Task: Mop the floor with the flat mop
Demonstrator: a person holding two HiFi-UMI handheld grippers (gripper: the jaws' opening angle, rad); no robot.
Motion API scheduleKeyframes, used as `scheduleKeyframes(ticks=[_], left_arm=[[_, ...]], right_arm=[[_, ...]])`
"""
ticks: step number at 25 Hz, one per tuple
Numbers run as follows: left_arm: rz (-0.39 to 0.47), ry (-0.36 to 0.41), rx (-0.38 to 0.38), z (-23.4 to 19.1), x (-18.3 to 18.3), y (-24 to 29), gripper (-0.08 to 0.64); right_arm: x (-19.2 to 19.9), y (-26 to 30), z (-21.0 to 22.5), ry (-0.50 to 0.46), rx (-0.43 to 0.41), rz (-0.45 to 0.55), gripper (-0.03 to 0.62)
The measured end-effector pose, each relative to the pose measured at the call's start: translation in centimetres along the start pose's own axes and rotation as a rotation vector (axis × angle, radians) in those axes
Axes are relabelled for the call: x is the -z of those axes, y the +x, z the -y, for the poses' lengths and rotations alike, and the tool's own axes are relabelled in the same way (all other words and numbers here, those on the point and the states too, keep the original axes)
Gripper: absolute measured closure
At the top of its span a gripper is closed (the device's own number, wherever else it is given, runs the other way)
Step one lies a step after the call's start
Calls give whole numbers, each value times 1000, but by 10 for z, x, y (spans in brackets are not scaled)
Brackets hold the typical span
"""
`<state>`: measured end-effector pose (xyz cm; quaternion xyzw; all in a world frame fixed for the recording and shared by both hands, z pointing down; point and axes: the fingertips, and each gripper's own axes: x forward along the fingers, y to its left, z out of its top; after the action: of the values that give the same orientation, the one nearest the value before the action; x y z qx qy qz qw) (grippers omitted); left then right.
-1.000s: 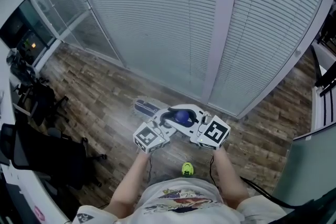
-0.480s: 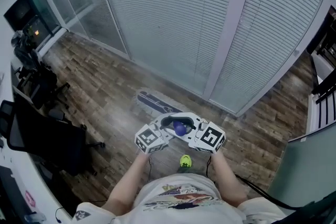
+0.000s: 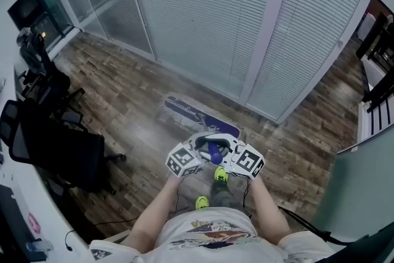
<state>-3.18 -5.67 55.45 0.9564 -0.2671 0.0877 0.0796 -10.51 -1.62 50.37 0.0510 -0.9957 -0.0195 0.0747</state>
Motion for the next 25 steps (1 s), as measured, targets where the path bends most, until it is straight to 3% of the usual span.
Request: scheduleKeyframes(ticks=[11,25], left_arm=[[-22,-2,25,113,31,-48,365],[-25,-17,-21,259,51,-70,364]], right_arm=[[4,-24,-125,26,-6,-14,431],[9,-96,-260,17,-65,-25,431]])
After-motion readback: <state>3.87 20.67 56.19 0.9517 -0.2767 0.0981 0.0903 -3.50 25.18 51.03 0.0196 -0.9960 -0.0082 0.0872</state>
